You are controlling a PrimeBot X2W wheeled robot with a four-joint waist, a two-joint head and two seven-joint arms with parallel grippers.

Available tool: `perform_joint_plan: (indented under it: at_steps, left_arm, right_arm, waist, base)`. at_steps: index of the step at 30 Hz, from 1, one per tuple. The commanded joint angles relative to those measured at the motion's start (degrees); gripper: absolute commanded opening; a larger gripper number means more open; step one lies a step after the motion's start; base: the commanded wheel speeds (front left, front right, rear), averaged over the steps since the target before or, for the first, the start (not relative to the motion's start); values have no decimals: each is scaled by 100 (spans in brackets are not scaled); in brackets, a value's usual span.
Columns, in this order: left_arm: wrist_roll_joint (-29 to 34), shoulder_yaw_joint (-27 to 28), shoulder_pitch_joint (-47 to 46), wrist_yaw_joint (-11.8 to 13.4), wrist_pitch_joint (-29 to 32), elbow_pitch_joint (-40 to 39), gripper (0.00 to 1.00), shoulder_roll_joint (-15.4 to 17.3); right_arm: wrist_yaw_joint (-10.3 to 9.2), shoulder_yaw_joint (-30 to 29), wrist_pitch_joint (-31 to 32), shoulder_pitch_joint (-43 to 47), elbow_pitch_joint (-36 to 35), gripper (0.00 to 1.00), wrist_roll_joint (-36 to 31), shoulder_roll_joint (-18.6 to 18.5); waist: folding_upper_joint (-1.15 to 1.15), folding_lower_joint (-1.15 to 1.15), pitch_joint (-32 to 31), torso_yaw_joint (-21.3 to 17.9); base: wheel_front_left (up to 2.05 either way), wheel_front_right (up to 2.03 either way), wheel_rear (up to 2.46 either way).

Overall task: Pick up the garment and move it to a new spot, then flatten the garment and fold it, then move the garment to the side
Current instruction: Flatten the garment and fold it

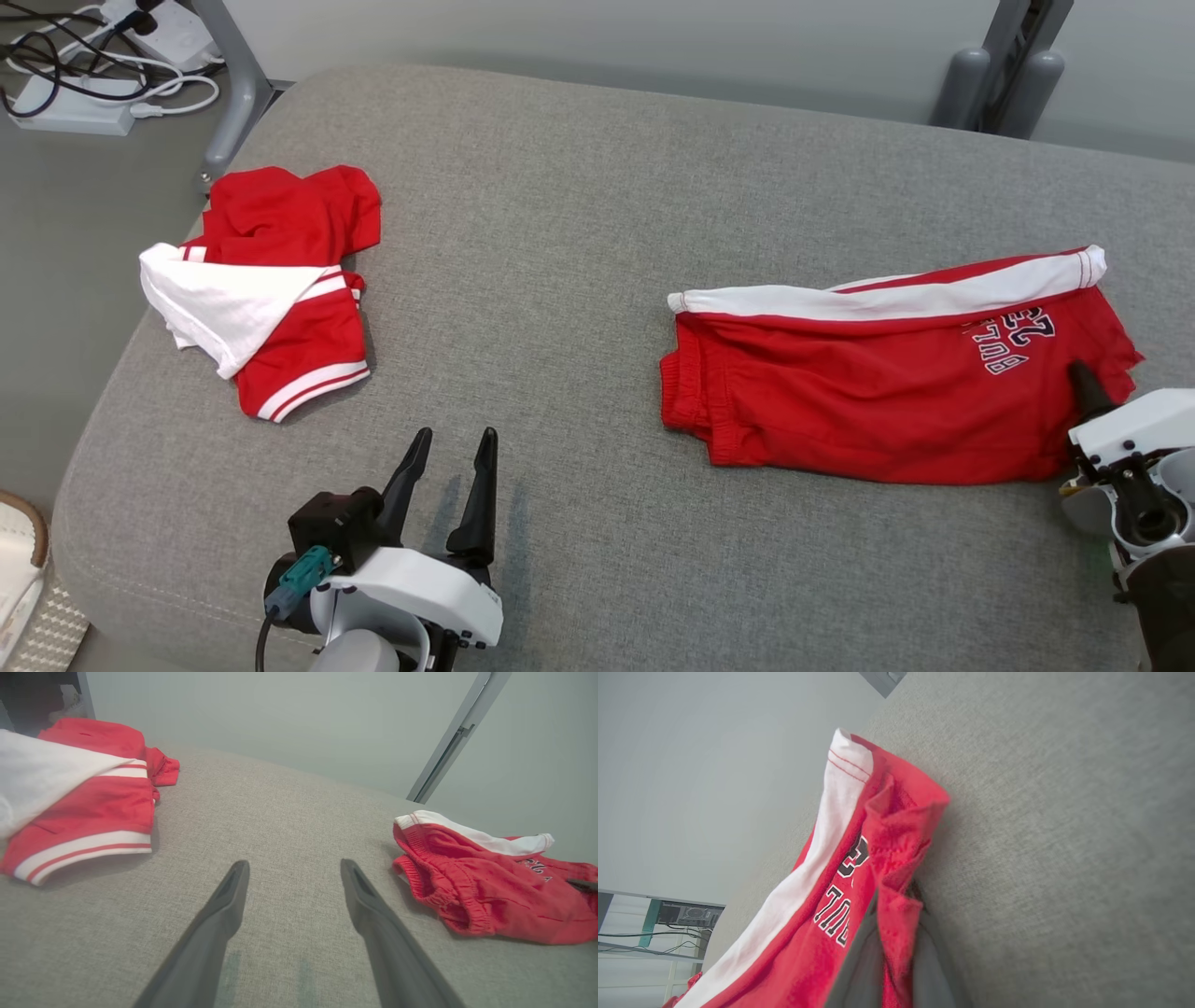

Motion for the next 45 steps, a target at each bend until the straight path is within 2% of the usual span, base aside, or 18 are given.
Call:
perform_joint_plan:
  at_steps: [1, 11, 17, 23, 28, 31, 34, 45]
  left_arm:
    - [8, 52, -23, 27, -8, 30, 100, 22]
    - [60, 81, 83, 21, -8, 85, 100, 21]
    - [97, 112, 217, 8, -8, 120, 100, 24]
    - [94, 99, 309, 8, -8, 131, 100, 21]
    - [77, 86, 264, 25, -8, 128, 100, 22]
    - [60, 70, 253, 35, -8, 148, 100, 23]
    - [-232, 133, 334, 25, -8, 125, 100, 24]
    - [-317, 119, 385, 88, -8, 176, 100, 22]
  right_arm:
    - [-4, 40, -133, 223, 81, 0, 60, 74]
    - [-3, 22, -791, 646, -376, 0, 379, -118]
    - [-3, 176, -1050, 1126, -551, 0, 330, -262]
    - [-3, 79, -1174, 1464, -209, 0, 418, -359]
    - [-3, 101, -1307, 1353, 167, 0, 316, -420]
    - [-3, 127, -1436, 1239, 141, 0, 349, -353]
    - [-3, 302, -1565, 1201, -123, 0, 312, -271]
    - [-3, 1177, -1629, 1433, -1846, 0, 644, 113]
  waist:
    - [0, 0, -68, -43]
    - [0, 0, -433, -317]
    - [0, 0, -625, -484]
    - [0, 0, -787, -595]
    - [0, 0, -829, -645]
    - [0, 0, -879, -647]
    - [0, 0, -944, -634]
    - [0, 0, -1114, -478]
  base:
    - [0, 0, 0]
    - [0, 0, 0]
    - [0, 0, 0]
    - [0, 0, 0]
    - [0, 0, 0]
    - [0, 0, 0]
    - [0, 0, 0]
    - [0, 0, 0]
